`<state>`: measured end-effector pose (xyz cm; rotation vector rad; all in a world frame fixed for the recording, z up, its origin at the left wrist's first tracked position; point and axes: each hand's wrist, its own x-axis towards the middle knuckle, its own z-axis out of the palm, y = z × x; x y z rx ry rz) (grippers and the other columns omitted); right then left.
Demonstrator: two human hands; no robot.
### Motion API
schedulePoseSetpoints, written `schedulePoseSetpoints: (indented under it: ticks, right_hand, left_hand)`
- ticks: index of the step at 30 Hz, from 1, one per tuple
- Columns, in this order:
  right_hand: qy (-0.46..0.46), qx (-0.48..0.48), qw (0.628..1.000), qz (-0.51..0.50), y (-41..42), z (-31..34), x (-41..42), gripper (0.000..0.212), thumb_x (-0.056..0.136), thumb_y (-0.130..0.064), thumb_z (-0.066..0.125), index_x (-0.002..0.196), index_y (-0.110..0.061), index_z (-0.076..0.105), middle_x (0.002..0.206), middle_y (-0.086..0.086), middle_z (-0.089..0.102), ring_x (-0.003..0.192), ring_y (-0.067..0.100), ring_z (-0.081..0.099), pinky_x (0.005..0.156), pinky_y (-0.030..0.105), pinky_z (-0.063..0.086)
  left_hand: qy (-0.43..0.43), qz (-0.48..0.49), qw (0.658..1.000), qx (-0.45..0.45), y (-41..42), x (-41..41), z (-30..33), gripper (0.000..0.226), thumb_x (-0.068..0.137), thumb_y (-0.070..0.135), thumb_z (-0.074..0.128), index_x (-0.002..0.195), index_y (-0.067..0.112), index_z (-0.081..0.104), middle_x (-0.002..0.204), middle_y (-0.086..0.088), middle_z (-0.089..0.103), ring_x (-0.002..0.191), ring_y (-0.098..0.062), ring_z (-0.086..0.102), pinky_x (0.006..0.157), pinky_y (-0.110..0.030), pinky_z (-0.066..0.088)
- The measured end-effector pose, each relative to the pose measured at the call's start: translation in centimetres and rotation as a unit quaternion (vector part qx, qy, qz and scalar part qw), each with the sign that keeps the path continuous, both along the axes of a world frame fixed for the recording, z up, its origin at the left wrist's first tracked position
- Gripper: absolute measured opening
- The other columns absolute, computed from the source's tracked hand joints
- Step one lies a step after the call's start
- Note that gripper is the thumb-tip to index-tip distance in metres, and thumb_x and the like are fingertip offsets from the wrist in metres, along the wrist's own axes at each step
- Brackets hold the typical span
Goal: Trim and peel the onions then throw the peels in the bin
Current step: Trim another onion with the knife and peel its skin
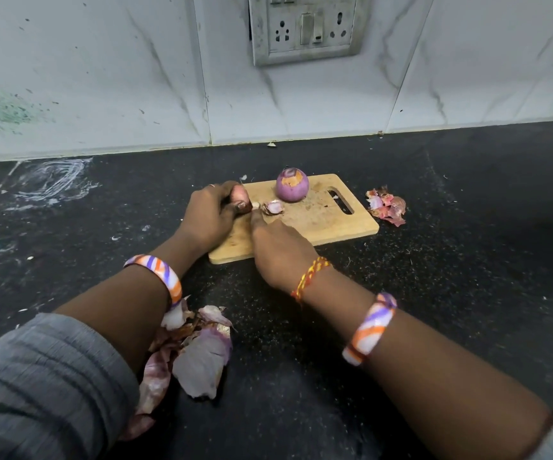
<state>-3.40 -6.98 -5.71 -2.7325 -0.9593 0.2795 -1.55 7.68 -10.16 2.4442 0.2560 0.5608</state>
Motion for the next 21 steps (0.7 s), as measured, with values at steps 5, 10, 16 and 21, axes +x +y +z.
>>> schedulePoseSetpoints:
  ticks: [5, 10, 16, 21]
  right_hand:
    - [0.017, -0.046, 0.999, 0.019, -2.1, -0.1, -1.9, 0.072, 0.090, 0.001, 0.041, 0.149, -0.009, 0.000, 0.125, 0.017, 0.048, 0.113, 0.033, 0.051, 0.087, 0.038, 0.044]
    - [0.006, 0.030, 0.999, -0.024, -2.1, 1.0, -0.3, 0.065, 0.091, -0.001, 0.038, 0.149, -0.011, 0.010, 0.119, 0.019, 0.053, 0.106, 0.035, 0.055, 0.075, 0.036, 0.041]
    - [0.038, 0.111, 0.993, 0.004, -1.4, 1.3, 0.2, 0.055, 0.093, -0.005, 0.033, 0.146, -0.013, 0.021, 0.112, 0.024, 0.056, 0.090, 0.042, 0.060, 0.071, 0.039, 0.048]
    - [0.053, 0.119, 0.991, 0.005, -0.3, 0.7, 0.7, 0.049, 0.093, -0.004, 0.032, 0.142, -0.008, 0.026, 0.110, 0.025, 0.058, 0.089, 0.042, 0.062, 0.069, 0.038, 0.046]
  left_hand:
    - [0.000, 0.016, 1.000, -0.012, 0.1, 0.2, 0.1, 0.036, 0.088, 0.006, 0.054, 0.123, 0.002, 0.055, 0.117, -0.024, 0.061, 0.111, -0.035, 0.056, 0.096, -0.034, 0.040]
    - [0.001, 0.021, 0.999, -0.039, 0.0, 0.0, 0.0, 0.038, 0.088, 0.007, 0.055, 0.126, 0.003, 0.053, 0.121, -0.021, 0.060, 0.114, -0.033, 0.054, 0.098, -0.032, 0.039]
    - [0.004, 0.012, 0.999, -0.038, 0.2, 0.1, -0.2, 0.040, 0.088, 0.006, 0.055, 0.127, 0.004, 0.052, 0.123, -0.020, 0.060, 0.116, -0.031, 0.054, 0.099, -0.031, 0.038]
    - [0.009, 0.008, 0.999, -0.034, 0.6, 0.5, -0.6, 0.041, 0.088, 0.006, 0.055, 0.129, 0.006, 0.051, 0.125, -0.017, 0.059, 0.117, -0.028, 0.054, 0.101, -0.032, 0.037]
